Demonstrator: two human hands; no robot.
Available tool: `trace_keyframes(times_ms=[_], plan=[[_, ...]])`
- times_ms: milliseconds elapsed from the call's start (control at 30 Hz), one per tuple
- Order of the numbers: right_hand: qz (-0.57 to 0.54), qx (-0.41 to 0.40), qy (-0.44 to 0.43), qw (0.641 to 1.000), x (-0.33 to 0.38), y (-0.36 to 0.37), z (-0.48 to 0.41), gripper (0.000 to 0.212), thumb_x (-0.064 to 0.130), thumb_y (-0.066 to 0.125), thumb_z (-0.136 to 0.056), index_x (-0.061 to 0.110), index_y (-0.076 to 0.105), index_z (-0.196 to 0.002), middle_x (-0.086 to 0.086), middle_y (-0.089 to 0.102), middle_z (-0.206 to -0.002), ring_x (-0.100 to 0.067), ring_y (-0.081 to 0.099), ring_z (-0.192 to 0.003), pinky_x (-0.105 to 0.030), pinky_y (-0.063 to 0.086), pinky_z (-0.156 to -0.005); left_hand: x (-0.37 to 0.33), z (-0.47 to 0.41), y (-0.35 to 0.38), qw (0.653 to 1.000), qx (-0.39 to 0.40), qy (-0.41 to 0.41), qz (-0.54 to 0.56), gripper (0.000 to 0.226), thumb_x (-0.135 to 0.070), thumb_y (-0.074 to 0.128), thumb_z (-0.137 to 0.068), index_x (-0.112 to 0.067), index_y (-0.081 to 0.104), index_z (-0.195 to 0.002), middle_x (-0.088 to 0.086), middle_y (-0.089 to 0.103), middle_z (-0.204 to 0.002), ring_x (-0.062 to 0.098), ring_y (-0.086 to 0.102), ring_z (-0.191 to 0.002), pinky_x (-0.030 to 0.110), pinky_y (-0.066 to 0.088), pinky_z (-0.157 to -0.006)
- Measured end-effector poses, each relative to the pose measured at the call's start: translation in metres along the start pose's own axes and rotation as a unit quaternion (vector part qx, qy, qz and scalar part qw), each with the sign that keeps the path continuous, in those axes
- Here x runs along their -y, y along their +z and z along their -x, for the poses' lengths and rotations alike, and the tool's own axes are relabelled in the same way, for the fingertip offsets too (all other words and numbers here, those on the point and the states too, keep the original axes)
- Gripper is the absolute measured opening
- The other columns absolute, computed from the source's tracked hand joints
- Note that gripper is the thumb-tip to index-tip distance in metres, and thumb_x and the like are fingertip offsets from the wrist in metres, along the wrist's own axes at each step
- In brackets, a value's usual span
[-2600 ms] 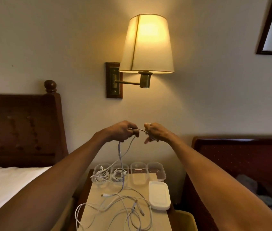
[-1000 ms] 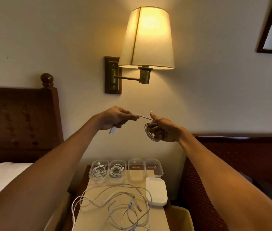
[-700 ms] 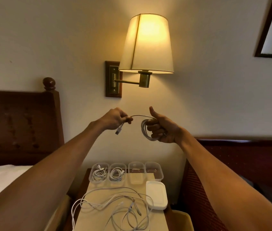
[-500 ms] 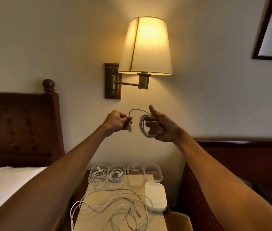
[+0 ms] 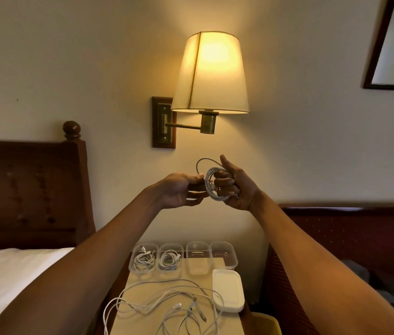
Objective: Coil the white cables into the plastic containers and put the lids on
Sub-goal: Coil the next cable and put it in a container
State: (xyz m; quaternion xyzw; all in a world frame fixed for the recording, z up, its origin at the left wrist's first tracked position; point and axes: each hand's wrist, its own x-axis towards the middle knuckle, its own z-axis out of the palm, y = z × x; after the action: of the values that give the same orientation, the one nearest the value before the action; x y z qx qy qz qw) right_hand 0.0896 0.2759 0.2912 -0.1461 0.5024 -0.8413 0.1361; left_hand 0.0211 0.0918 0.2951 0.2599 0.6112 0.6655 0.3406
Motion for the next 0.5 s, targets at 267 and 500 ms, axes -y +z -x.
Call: trace_keyframes(times_ms=[267,500], plan=[[0.014,-0.078,-0.034,0.996,-0.004,-0.005,-0.004,0.061,0.059,0.04,-0.097,0.016,0.041,-0.052,0.004,0.037,-0.043,-0.007,0.033,-0.033,-0.015,0.028,-0.035,0.007,-0.005,0.01,0.996,-0.082,-0.007,0.026,0.019,-0.018,0.048,-0.103,-0.007,0.062,-0.108,0.012,0.065,-0.097,0.024,0.053,-0.086,0.031,0.047,-0.07],[0.022,-0.166,-0.051,0.984,-0.007,-0.008,-0.004,0.056,0.055,0.047,-0.096,0.016,0.03,-0.059,0.003,0.033,-0.044,-0.008,0.03,-0.033,-0.014,0.03,-0.035,0.012,-0.006,0.013,0.994,-0.108,0.001,0.014,0.019,-0.018,0.051,-0.102,-0.006,0.065,-0.106,0.014,0.065,-0.1,0.023,0.048,-0.085,0.03,0.046,-0.068]])
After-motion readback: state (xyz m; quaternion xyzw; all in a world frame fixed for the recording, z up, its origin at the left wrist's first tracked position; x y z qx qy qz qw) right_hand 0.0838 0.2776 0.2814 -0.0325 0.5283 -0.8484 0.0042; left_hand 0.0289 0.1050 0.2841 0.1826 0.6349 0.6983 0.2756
